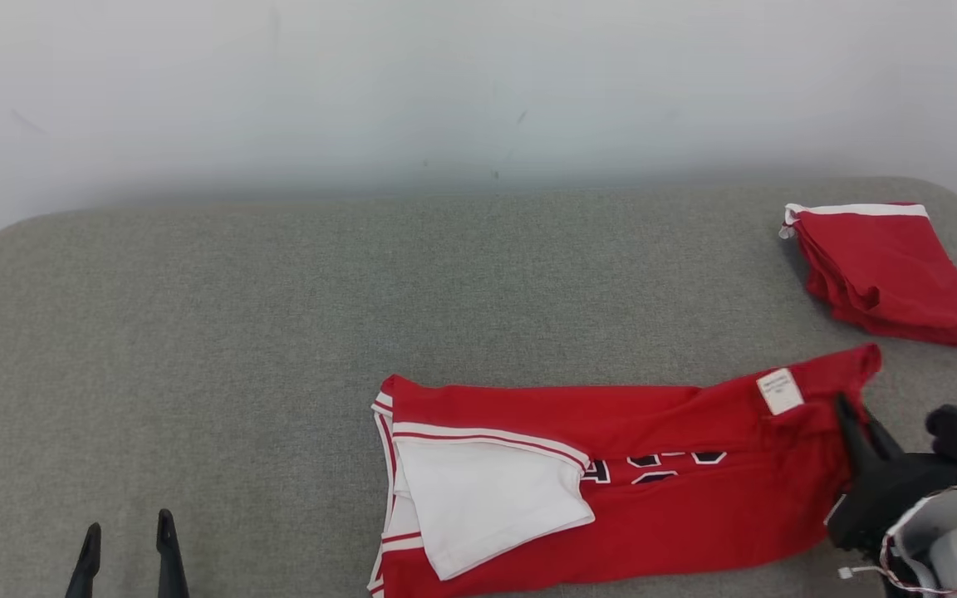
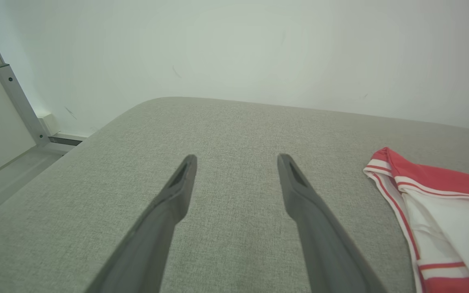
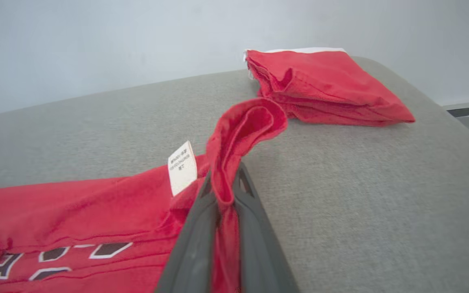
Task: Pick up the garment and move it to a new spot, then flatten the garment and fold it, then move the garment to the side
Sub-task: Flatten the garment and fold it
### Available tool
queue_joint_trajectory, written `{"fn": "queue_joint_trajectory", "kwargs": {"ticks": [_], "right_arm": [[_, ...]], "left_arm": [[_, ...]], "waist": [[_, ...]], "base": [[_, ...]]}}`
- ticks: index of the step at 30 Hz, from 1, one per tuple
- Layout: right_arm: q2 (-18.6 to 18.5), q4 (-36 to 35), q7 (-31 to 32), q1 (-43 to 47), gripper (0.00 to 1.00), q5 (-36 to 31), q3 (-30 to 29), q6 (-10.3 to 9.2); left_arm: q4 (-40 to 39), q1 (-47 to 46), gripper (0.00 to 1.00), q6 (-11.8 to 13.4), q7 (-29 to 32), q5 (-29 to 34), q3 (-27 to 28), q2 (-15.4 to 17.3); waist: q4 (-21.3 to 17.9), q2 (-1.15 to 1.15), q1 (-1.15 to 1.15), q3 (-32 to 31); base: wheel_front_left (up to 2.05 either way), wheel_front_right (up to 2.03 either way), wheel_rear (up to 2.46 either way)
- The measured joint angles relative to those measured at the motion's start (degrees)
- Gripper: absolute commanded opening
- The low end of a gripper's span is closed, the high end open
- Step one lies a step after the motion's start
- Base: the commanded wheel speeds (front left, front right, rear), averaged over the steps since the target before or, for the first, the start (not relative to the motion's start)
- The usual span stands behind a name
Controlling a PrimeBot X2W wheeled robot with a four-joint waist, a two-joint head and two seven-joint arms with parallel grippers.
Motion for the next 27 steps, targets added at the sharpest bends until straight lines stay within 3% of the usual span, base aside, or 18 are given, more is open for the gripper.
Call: {"fn": "queue_joint_trajectory", "kwargs": {"ticks": [8, 13, 19, 27], "right_arm": [[6.3, -18.2, 4.8, 3.1, 0.00, 1.8, 6.9, 0.00], [11.2, -25.0, 8.1, 3.0, 0.00, 1.4, 11.5, 0.00], [16.1, -25.6, 9.7, 1.6, 0.00, 0.5, 16.5, 0.00], [19.1, -18.4, 8.1, -0.5, 0.00, -0.8, 19.8, 0.00]], "left_arm": [[0.1, -0.4, 1.00, -0.1, 0.0, 0.3, 0.1, -0.3], [0.4, -1.4, 1.00, -0.4, 0.0, 0.6, -1.1, -0.4], [1.0, -2.8, 1.00, -0.4, 0.0, 0.4, -3.1, -0.4], [2.0, -4.6, 1.00, 0.5, 0.0, -1.1, -6.6, -0.4]], "waist": [[-0.5, 0.00, 0.00, -0.1], [0.9, 0.00, 0.00, 0.4], [3.7, 0.00, 0.00, 0.9], [8.1, 0.00, 0.00, 2.0]], "base": [[0.00, 0.00, 0.00], [0.00, 0.00, 0.00], [0.00, 0.00, 0.00], [0.00, 0.00, 0.00]]}}
